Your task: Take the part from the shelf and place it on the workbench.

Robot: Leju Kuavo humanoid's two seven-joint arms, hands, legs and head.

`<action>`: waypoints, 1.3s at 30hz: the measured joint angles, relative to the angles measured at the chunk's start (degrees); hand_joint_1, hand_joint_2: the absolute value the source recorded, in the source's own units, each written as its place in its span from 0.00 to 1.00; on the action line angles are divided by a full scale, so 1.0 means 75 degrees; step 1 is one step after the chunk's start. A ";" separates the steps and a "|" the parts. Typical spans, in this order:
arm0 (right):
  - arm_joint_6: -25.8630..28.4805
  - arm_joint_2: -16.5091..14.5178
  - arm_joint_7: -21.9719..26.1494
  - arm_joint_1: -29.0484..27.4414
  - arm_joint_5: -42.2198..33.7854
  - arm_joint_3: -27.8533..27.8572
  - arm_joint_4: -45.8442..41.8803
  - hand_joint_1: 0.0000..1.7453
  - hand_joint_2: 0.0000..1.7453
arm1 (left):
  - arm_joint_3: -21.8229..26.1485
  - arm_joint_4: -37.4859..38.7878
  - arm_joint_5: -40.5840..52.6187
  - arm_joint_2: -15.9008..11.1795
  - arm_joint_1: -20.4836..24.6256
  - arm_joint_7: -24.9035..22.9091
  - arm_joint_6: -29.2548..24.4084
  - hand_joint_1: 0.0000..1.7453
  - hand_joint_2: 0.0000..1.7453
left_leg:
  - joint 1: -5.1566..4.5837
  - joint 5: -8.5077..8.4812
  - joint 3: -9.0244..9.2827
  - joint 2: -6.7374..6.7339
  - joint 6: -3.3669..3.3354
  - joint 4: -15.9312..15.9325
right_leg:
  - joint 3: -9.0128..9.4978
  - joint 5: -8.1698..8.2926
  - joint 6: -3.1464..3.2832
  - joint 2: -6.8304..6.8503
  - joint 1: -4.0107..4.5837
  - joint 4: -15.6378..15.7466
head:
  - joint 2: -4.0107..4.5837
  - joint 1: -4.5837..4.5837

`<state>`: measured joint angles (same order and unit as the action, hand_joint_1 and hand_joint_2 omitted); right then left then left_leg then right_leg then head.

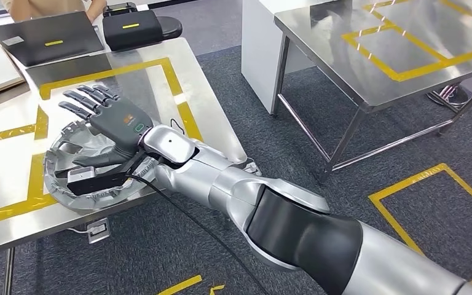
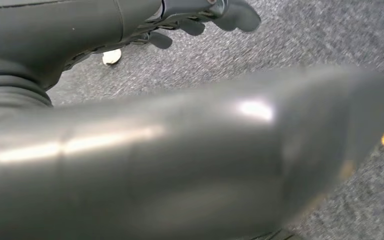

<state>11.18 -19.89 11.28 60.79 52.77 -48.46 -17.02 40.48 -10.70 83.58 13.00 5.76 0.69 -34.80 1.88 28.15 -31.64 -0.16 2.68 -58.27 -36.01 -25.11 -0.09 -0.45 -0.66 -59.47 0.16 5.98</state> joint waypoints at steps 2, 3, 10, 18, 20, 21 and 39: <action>-0.0028 -0.0012 0.0058 -0.0002 -0.0015 0.0000 -0.0039 0.00 0.00 | 0.0024 0.0001 -0.0008 -0.0015 -0.0006 -0.0009 0.0001 0.00 0.00 | 0.0009 0.0268 -0.0135 0.0001 0.0051 -0.0296 | -0.0018 0.0056 0.0117 0.0013 -0.0019 0.0063 | 0.0000 0.0001; -0.0053 -0.0018 0.0071 -0.0006 -0.0027 0.0000 -0.0064 0.00 0.00 | 0.0037 0.0001 -0.0012 -0.0024 -0.0006 -0.0008 0.0002 0.00 0.00 | 0.0009 0.0519 -0.0280 0.0002 0.0059 -0.0658 | -0.0031 0.0085 0.0163 0.0021 -0.0026 0.0085 | 0.0000 0.0001; -0.0119 -0.0031 0.0109 -0.0104 -0.0150 0.0000 -0.0210 0.00 0.00 | 0.0061 0.0001 -0.0006 -0.0117 -0.0030 0.0009 0.0106 0.00 0.00 | 0.0023 0.0442 -0.0075 0.0003 0.0126 -0.0895 | -0.0240 0.0239 0.0148 0.0030 -0.0007 -0.0006 | 0.0000 -0.0002; -0.0265 -0.0044 0.0140 -0.0141 -0.0328 0.0000 -0.0382 0.00 0.00 | 0.0103 0.0009 -0.0001 -0.0141 -0.0080 -0.0010 0.0224 0.00 0.00 | -0.0042 -0.0007 -0.0128 0.0053 -0.0316 -0.0211 | -0.0638 -0.0104 -0.0207 0.0032 -0.0013 -0.0518 | -0.0001 0.0165; -0.0274 -0.0044 0.0146 -0.0175 -0.0431 0.0000 -0.0417 0.00 0.00 | 0.0109 0.0009 0.0007 -0.0146 -0.0084 -0.0014 0.0240 0.00 0.00 | -0.0090 -0.0151 -0.0322 0.0044 -0.0388 -0.0217 | -0.0914 -0.0839 -0.0224 0.0035 0.0002 -0.1526 | 0.0000 0.0215; -0.0274 -0.0044 0.0148 -0.0208 -0.0485 0.0000 -0.0433 0.00 0.00 | 0.0110 0.0010 0.0012 -0.0147 -0.0087 -0.0015 0.0243 0.00 0.00 | -0.0121 -0.0226 -0.0423 0.0041 -0.0413 -0.0221 | -0.1002 -0.1065 -0.0212 0.0034 0.0021 -0.1999 | 0.0000 0.0230; -0.0176 -0.0137 0.0139 -0.0596 -0.1173 -0.0254 -0.0694 0.00 0.00 | 0.0153 0.0007 0.0074 -0.0188 -0.0125 -0.0175 0.0219 0.00 0.00 | -0.0067 0.0251 -0.0933 0.0049 0.0096 -0.1872 | -0.0024 0.0240 0.0330 0.0116 0.0108 0.0261 | -0.0001 0.0322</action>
<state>9.86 -20.92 12.32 56.32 43.98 -50.36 -22.23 41.63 -10.66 84.13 11.59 4.82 -0.62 -33.16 1.38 30.03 -38.64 0.21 3.40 -72.31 -36.19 -23.31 2.39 0.42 0.15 -57.51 0.15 8.39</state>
